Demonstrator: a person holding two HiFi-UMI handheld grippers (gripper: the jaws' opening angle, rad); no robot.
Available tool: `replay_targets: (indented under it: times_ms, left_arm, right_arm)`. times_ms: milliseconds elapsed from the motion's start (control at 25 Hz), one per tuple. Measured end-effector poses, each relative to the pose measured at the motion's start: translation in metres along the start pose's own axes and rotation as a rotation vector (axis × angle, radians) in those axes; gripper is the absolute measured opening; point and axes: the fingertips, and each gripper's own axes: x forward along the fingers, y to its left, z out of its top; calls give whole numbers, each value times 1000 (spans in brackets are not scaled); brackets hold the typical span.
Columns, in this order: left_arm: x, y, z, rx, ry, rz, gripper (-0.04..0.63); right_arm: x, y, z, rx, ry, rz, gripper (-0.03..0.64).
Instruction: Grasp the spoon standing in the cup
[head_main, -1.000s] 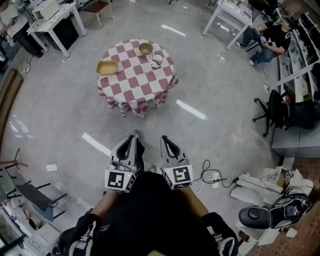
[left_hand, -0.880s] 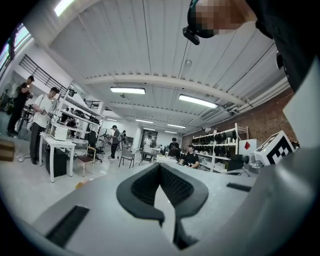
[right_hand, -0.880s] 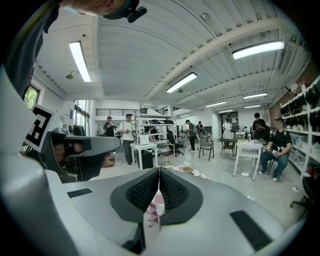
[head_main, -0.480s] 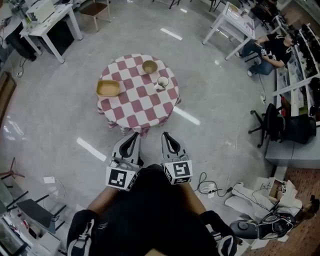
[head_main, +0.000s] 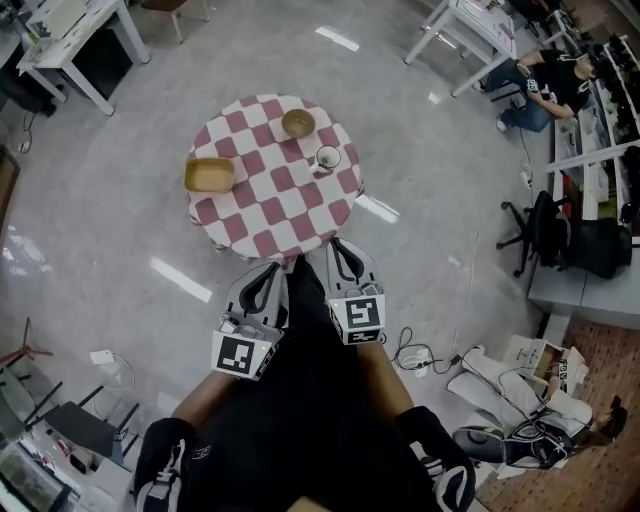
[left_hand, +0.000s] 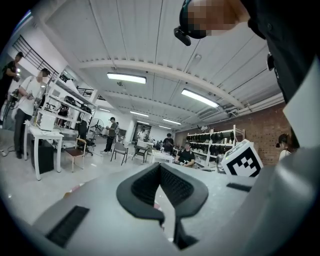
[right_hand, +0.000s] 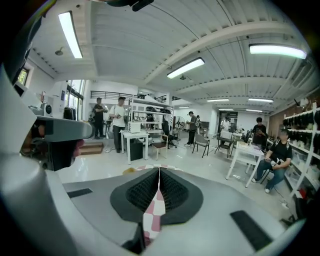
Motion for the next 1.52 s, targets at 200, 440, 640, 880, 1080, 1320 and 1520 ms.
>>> replay_targets:
  times_ms: [200, 440, 640, 880, 1080, 1320, 1520]
  left_arm:
    - [27, 24, 3, -8, 11, 27, 8]
    - [64, 33, 4, -16, 25, 42, 8]
    - [111, 51, 3, -29, 54, 59, 8]
    - [162, 74, 0, -57, 82, 96, 8]
    - [188, 94, -7, -77, 116, 140, 8]
    - [212, 109, -11, -90, 137, 177, 8]
    - [221, 119, -14, -96, 152, 204, 8]
  right_arm:
    - [40, -24, -8, -9, 52, -6, 29]
    - [81, -52, -28, -68, 135, 15, 31]
    - [130, -73, -58, -112, 260, 60, 32]
    - [187, -95, -111, -258, 459, 114, 58]
    - [220, -105, -145, -376, 561, 156, 124]
    - [251, -116, -173, -444, 616, 192, 129]
    - [269, -115, -191, -486, 650, 240, 129]
